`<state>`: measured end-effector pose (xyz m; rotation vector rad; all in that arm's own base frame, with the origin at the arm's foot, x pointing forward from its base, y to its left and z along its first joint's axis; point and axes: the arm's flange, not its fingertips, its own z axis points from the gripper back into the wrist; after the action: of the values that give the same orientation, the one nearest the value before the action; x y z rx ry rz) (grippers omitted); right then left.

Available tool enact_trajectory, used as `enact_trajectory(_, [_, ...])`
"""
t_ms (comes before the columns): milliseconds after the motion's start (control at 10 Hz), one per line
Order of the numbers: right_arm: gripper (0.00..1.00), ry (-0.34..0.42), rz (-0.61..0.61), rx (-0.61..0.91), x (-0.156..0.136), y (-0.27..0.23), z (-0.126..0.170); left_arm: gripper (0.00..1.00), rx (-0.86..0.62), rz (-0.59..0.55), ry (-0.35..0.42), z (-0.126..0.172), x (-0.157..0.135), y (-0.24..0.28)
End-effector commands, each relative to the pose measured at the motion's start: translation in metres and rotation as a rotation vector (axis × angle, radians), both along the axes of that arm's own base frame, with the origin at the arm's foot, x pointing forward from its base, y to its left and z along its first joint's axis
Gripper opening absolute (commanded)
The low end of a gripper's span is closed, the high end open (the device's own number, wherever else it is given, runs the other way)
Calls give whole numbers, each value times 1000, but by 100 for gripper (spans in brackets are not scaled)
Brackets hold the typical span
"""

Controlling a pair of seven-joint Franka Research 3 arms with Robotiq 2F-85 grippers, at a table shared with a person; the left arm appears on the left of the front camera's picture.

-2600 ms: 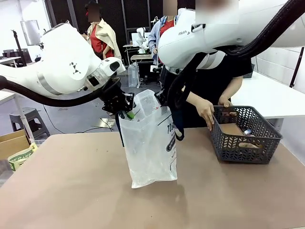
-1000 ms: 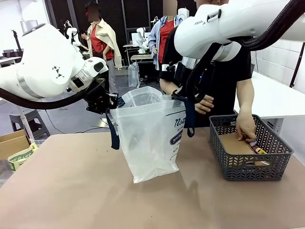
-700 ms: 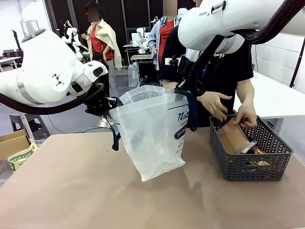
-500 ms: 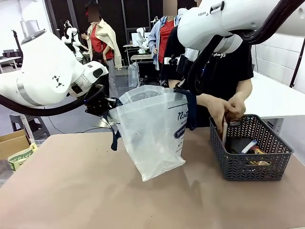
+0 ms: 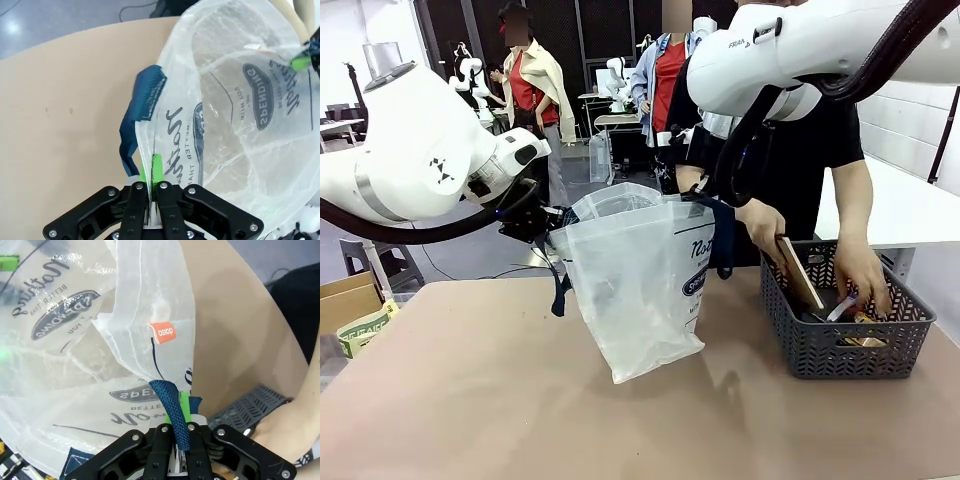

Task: Transfer purchased items from the store into the shopping bag.
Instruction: Open the Reusable shopping bag in the center of the table.

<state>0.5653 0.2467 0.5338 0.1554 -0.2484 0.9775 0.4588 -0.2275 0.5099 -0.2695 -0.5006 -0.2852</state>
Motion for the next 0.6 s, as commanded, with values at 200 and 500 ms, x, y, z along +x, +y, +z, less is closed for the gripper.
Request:
enact_trajectory(200, [0,-57,50,6,-6,-12,-7,0,40,-84,23,3,0,17])
enact_trajectory(500, [0,-83,97,25,-7,-14,-10,0,66,-73,9,10,5,19])
